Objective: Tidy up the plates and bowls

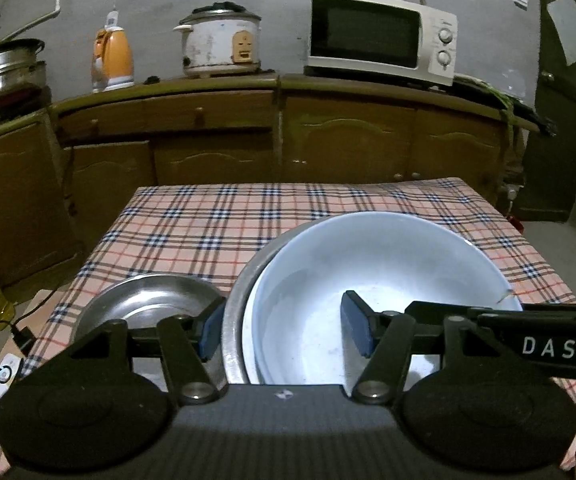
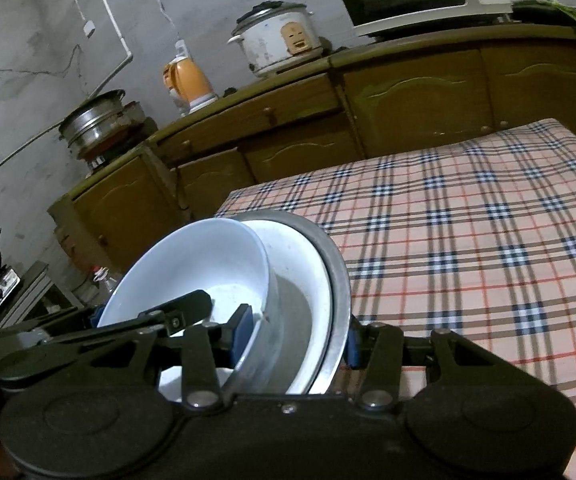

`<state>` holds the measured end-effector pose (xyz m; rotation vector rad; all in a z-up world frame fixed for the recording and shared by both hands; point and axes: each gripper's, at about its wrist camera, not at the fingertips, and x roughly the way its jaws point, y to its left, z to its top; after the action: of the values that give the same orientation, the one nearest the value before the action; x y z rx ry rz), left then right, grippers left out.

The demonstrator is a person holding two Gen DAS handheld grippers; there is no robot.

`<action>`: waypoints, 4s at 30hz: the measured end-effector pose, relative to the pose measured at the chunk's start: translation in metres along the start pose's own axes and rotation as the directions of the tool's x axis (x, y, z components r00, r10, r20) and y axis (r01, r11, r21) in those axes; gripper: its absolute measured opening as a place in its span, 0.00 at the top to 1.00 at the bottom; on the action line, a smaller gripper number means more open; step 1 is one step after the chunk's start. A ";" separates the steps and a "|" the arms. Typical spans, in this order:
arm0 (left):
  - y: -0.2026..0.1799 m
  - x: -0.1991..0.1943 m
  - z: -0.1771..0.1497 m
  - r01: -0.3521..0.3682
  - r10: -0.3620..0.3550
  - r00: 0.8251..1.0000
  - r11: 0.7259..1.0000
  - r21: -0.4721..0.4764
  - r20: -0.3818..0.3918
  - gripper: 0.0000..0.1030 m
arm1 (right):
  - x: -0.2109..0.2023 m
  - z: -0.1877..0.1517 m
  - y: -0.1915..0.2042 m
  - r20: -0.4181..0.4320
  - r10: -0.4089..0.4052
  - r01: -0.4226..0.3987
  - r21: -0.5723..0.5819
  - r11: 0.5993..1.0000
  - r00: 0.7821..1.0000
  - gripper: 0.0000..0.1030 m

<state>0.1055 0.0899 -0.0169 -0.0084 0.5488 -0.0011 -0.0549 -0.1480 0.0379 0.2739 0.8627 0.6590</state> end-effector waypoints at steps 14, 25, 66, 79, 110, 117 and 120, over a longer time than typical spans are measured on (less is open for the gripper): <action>0.053 -0.001 -0.007 -0.060 0.059 0.998 0.998 -0.037 -0.008 0.39 | 0.041 -0.008 0.048 -0.035 0.051 -0.052 -0.028 0.998 0.998 0.47; 0.085 0.007 -0.013 -0.072 0.071 0.997 0.996 -0.052 -0.021 0.39 | 0.071 -0.016 0.071 -0.038 0.059 -0.060 -0.024 0.998 0.998 0.47; 0.139 0.060 -0.021 -0.023 0.021 0.998 0.999 -0.033 -0.064 0.39 | 0.153 -0.021 0.093 -0.079 0.008 -0.007 0.009 1.000 0.997 0.47; 0.148 0.088 -0.018 -0.014 0.012 0.999 1.000 -0.027 -0.049 0.39 | 0.186 -0.012 0.086 -0.090 0.004 -0.002 0.022 1.000 0.996 0.47; 0.165 0.122 -0.021 -0.051 0.048 0.996 0.998 -0.041 -0.073 0.43 | 0.227 -0.012 0.078 -0.139 0.036 -0.032 0.031 0.999 0.990 0.48; 0.166 0.118 -0.022 -0.090 0.087 0.995 0.995 -0.046 -0.052 0.39 | 0.224 -0.008 0.071 -0.128 -0.029 0.031 0.011 0.999 0.991 0.45; 0.171 0.113 -0.022 -0.095 0.092 0.995 0.993 -0.072 -0.045 0.42 | 0.213 -0.001 0.073 -0.081 -0.038 0.036 -0.027 0.999 0.996 0.40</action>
<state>0.1907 0.2601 -0.0957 -0.0548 0.5900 0.1102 0.0130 0.0435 -0.0586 0.2082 0.9351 0.6496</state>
